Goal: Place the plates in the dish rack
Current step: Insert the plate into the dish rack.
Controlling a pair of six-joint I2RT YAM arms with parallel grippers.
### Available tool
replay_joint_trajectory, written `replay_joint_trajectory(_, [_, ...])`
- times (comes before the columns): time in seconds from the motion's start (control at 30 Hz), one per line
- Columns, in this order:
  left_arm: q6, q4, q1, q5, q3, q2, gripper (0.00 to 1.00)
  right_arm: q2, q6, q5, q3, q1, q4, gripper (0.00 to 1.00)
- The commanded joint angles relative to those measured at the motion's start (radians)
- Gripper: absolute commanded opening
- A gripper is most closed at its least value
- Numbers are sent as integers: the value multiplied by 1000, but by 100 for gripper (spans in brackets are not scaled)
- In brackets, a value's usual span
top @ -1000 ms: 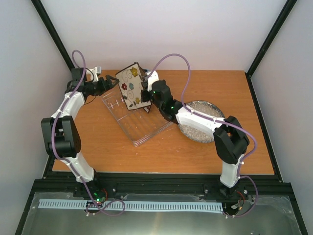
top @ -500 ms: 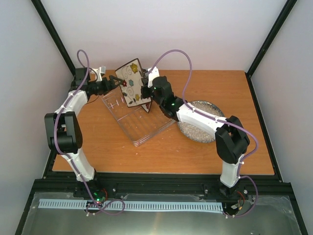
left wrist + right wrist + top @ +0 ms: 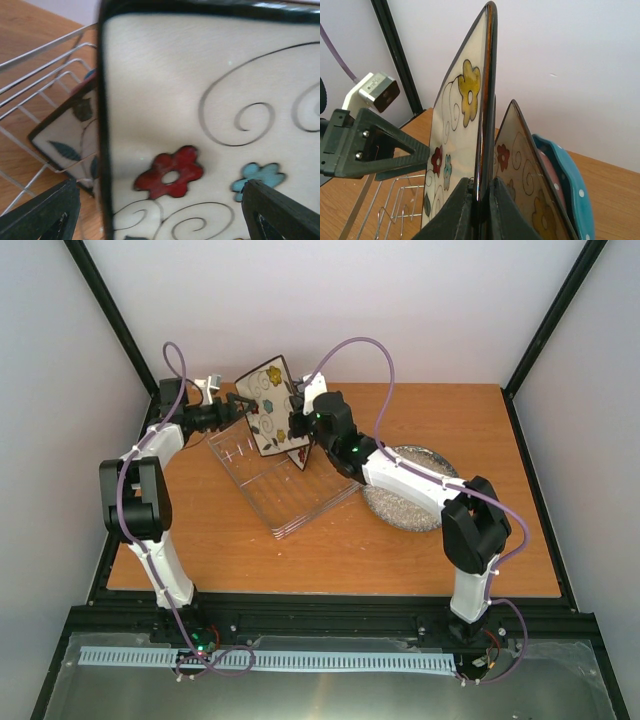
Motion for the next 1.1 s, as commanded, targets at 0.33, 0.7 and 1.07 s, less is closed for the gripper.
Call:
replay_joint_trajectory(0.33, [46,33,-6,187,30,-5,89,-53,50,-49,150,-10,201,3])
replay_joint_trajectory(0.7, [-25,159,-6,284,20,47,82,-56,50,-64,180,-9,159,3])
replay_joint_trajectory(1.07, [-128,284,-6,314,-61,-67,25,-71,81,-81,190,-9,121,3])
